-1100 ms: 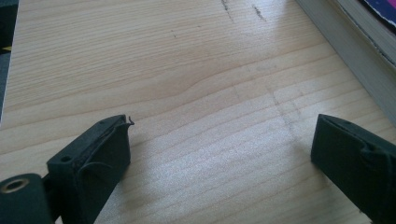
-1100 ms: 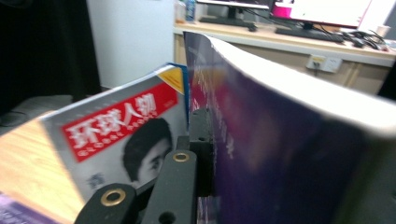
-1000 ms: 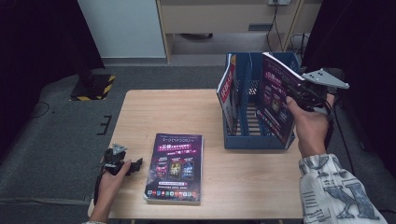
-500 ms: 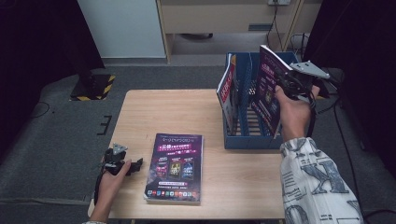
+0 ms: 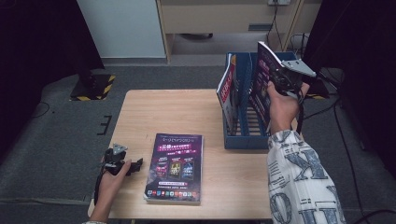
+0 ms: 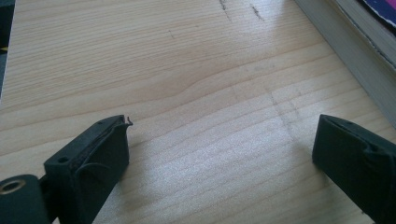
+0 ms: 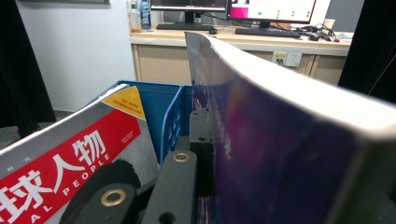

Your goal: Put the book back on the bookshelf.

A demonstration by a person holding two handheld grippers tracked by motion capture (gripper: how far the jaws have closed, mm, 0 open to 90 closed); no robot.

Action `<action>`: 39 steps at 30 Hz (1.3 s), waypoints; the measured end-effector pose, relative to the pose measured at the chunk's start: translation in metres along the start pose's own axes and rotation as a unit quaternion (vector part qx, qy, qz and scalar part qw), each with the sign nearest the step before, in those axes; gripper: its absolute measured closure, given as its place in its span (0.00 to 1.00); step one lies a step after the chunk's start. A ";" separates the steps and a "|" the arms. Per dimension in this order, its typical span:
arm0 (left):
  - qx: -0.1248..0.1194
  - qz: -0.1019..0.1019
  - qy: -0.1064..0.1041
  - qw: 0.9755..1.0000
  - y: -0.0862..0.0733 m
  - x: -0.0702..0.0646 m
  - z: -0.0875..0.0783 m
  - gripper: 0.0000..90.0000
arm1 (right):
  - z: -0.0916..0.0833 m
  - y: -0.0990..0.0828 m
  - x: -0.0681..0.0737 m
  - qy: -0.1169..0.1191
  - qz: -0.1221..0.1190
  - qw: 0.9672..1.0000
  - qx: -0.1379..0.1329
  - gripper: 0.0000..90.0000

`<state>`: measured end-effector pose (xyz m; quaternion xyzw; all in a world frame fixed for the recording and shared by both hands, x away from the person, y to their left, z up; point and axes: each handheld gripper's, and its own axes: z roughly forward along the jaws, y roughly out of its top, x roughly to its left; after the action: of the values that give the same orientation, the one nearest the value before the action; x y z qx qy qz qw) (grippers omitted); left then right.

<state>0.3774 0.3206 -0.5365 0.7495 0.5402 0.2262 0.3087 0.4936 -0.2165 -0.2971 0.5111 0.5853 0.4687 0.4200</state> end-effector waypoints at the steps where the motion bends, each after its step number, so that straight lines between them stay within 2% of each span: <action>1: 0.000 0.000 0.000 1.000 0.000 0.000 0.000 0.03 | 0.001 -0.001 0.000 0.002 0.003 1.000 -0.001 0.92; 17: 0.000 0.001 0.000 1.000 0.000 0.000 0.000 0.03 | 0.014 -0.006 0.009 0.000 0.015 1.000 -0.009 0.92; 25: 0.000 0.001 -0.001 1.000 0.000 0.000 0.000 0.03 | 0.016 -0.009 0.004 -0.002 0.017 1.000 -0.013 0.92; 27: 0.001 0.002 -0.001 1.000 0.000 0.000 0.000 0.03 | 0.018 -0.011 0.004 -0.002 0.024 1.000 -0.014 0.92; 34: 0.001 0.002 -0.001 1.000 0.000 0.000 0.000 0.03 | 0.020 -0.014 0.004 0.003 0.011 1.000 -0.016 0.92; 39: 0.002 0.003 -0.001 1.000 0.000 0.000 0.000 0.03 | 0.020 -0.017 0.003 0.001 0.016 1.000 -0.018 0.92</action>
<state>0.3780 0.3206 -0.5364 0.7517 0.5382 0.2252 0.3074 0.5096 -0.2120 -0.3177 0.5127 0.5691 0.4862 0.4207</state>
